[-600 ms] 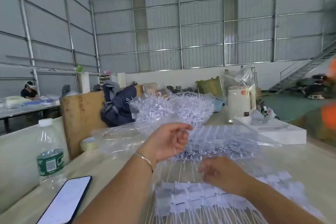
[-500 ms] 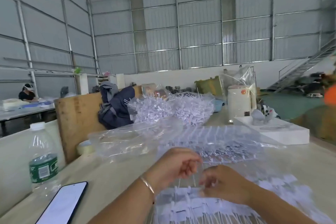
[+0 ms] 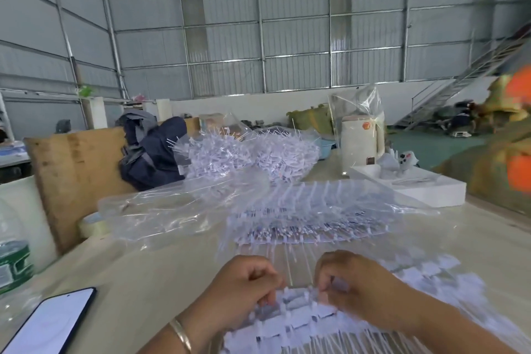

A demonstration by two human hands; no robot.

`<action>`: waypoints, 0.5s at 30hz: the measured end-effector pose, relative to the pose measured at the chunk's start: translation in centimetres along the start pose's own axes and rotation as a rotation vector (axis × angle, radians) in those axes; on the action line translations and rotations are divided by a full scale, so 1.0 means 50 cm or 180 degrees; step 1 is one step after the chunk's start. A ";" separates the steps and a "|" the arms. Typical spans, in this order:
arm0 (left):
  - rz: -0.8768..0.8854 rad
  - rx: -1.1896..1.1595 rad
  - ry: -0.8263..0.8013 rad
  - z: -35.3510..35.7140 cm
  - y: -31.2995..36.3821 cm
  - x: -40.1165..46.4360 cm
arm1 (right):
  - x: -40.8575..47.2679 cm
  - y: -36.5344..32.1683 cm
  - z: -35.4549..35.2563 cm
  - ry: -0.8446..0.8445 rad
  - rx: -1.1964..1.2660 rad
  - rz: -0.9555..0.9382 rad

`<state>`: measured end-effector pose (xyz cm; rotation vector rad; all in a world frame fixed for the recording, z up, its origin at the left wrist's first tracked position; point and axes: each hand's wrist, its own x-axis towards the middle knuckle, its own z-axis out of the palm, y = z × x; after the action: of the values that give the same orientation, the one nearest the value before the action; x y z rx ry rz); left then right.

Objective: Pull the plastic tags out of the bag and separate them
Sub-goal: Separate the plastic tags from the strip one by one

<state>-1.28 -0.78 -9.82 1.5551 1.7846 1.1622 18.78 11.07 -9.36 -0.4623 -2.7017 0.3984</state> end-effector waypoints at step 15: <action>-0.0511 -0.1859 0.0153 -0.058 0.046 0.029 | 0.015 -0.039 -0.140 0.0330 -0.0456 0.0584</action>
<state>-2.74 -0.23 -6.17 1.0303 1.3874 1.4771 20.38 11.05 -2.25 -0.7539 -2.6060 0.2231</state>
